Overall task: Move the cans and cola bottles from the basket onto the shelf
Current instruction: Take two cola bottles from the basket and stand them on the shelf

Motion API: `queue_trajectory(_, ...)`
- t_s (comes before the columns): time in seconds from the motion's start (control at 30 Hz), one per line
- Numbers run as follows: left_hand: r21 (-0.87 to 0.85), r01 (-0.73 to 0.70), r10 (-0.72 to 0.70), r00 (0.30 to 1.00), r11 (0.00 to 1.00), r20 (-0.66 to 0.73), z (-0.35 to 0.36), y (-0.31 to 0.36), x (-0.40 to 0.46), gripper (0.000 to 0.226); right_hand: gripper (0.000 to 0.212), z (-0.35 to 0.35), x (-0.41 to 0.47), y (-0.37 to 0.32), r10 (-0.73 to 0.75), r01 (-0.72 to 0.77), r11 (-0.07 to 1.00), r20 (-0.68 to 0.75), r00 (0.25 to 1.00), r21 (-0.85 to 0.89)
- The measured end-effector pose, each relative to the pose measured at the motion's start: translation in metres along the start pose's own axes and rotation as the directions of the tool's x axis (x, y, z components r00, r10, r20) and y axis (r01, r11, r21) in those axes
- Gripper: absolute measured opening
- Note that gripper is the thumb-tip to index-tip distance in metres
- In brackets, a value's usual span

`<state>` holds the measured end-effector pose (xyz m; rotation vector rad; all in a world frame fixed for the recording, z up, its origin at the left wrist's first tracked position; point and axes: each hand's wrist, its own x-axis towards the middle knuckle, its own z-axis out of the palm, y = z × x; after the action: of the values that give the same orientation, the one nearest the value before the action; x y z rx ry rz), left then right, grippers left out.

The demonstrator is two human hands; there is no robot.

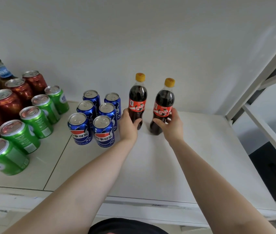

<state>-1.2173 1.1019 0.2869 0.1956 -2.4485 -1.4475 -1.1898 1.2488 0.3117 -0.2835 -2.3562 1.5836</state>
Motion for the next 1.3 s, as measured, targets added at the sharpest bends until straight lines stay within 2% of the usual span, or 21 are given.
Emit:
queue_trajectory(0.27,0.022,0.057,-0.058,0.996,0.998,0.060,-0.002,0.004,0.021,0.049,0.059,0.014,0.020,-0.005,0.032,-0.032,0.999,0.005,0.999,-0.024)
queue_trajectory(0.77,0.006,0.029,-0.030,0.989,1.000,0.142,-0.008,0.001,0.026,0.052,0.059,0.017,0.029,-0.008,0.037,-0.036,0.998,0.019,0.999,-0.053)
queue_trajectory(0.87,0.019,0.043,-0.045,0.989,0.999,0.139,-0.006,0.002,0.022,0.060,0.063,0.018,0.029,-0.007,0.038,-0.037,0.998,0.023,0.999,-0.058)
queue_trajectory(0.97,0.031,0.083,-0.086,0.989,0.996,0.124,-0.004,0.004,0.014,0.080,0.073,0.019,0.026,-0.003,0.050,-0.048,0.996,0.034,0.998,-0.071)
queue_trajectory(1.1,0.076,0.154,-0.164,0.977,0.985,0.136,-0.007,0.008,-0.010,0.085,0.088,0.016,0.011,0.007,0.190,-0.188,0.979,0.020,0.982,-0.084)
queue_trajectory(1.2,0.069,0.170,-0.180,0.967,0.983,0.182,-0.010,0.005,-0.032,0.075,0.077,0.009,-0.007,0.015,0.225,-0.221,0.969,0.021,0.974,-0.114)
queue_trajectory(1.3,0.055,0.166,-0.173,0.966,0.985,0.191,-0.017,-0.003,-0.053,0.062,0.063,0.001,-0.029,0.022,0.177,-0.169,0.972,0.035,0.984,-0.162)
